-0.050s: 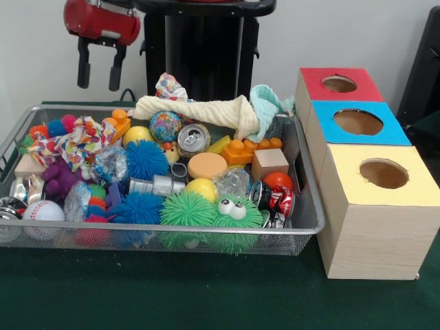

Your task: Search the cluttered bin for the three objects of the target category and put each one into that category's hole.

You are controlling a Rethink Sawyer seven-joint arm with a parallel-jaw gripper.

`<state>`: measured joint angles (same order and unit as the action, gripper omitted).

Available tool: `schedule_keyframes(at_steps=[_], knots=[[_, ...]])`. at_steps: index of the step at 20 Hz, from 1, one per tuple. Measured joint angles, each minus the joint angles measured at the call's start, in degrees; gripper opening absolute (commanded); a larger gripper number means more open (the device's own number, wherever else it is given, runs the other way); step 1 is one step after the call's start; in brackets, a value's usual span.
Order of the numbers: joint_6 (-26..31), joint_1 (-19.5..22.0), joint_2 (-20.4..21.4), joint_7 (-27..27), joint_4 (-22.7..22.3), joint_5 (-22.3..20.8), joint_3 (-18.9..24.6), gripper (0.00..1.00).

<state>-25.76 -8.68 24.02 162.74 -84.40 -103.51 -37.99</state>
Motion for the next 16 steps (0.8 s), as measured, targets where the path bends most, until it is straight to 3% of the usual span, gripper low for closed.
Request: schedule_keyframes(at_steps=[9,16], knots=[[0.0,2.2,-0.1,2.2,-1.5,2.1,-0.3,1.0],[0.0,5.0,0.0,2.2,-4.4,6.8,0.8,1.0]])
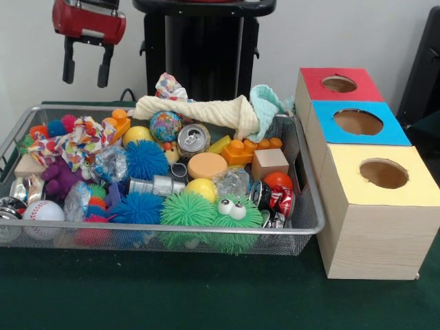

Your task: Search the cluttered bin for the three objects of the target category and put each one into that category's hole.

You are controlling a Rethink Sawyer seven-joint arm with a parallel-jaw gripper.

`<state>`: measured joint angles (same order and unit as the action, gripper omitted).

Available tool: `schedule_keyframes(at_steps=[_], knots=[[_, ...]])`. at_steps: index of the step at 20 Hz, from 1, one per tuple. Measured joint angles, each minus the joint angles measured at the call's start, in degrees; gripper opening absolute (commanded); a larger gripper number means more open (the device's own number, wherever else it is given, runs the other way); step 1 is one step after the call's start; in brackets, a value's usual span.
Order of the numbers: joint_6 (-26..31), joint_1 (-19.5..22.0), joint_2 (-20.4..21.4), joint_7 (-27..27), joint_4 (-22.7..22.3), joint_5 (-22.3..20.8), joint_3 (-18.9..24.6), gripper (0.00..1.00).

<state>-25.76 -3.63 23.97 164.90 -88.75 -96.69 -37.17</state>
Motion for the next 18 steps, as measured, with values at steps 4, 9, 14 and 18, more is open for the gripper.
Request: schedule_keyframes(at_steps=[4,9,14,18], knots=[[0.0,0.4,0.0,0.0,-1.4,1.9,1.0,1.0],[0.0,0.8,0.1,0.0,-3.3,4.9,3.4,1.0],[0.0,1.0,0.4,0.0,-4.9,7.9,5.5,1.0],[0.0,1.6,0.8,0.0,-6.3,10.7,7.6,1.0]])
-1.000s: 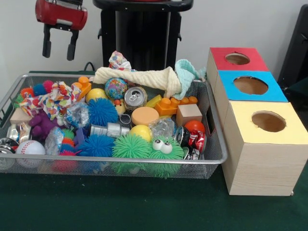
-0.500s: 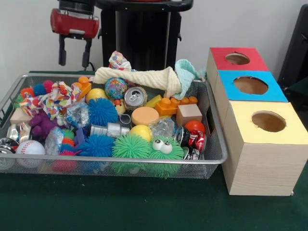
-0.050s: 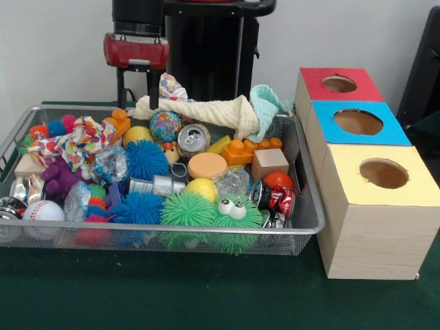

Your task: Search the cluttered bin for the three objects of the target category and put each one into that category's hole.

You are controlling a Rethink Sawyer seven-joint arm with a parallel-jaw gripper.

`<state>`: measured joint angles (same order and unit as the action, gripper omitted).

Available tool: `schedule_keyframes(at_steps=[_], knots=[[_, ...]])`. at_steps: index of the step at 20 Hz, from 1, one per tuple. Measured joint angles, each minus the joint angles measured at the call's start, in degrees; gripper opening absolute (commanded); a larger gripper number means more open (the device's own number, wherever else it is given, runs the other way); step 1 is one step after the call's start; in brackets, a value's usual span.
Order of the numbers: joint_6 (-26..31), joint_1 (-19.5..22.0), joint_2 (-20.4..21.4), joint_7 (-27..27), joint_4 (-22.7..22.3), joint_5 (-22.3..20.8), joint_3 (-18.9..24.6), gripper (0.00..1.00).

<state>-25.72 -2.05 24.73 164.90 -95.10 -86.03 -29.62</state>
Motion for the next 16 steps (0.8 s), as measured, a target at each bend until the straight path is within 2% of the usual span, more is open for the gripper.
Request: schedule_keyframes(at_steps=[16], knots=[[0.0,3.1,0.6,0.0,-3.2,9.5,3.8,1.0]])
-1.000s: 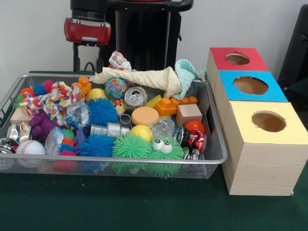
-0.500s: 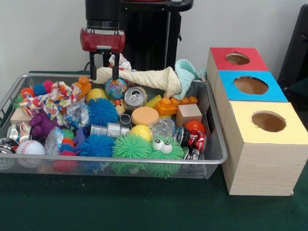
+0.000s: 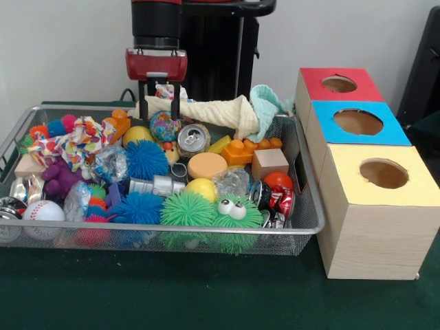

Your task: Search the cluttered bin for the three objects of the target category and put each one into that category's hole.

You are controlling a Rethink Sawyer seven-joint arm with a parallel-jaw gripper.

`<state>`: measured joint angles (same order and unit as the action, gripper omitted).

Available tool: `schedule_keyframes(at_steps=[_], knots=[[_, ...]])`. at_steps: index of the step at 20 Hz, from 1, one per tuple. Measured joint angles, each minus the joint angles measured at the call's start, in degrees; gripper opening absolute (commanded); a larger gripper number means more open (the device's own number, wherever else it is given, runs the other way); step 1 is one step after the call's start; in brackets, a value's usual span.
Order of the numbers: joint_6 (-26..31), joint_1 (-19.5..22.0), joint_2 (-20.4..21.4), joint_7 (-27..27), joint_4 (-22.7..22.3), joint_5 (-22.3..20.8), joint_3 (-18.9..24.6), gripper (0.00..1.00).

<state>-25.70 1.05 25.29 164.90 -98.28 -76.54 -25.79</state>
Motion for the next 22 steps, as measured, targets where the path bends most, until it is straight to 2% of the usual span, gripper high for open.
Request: schedule_keyframes(at_steps=[12,22], knots=[[0.0,0.2,-1.6,0.0,-0.2,8.6,0.1,1.0],[-3.8,0.5,-5.9,0.0,-0.2,14.7,0.0,1.0]])
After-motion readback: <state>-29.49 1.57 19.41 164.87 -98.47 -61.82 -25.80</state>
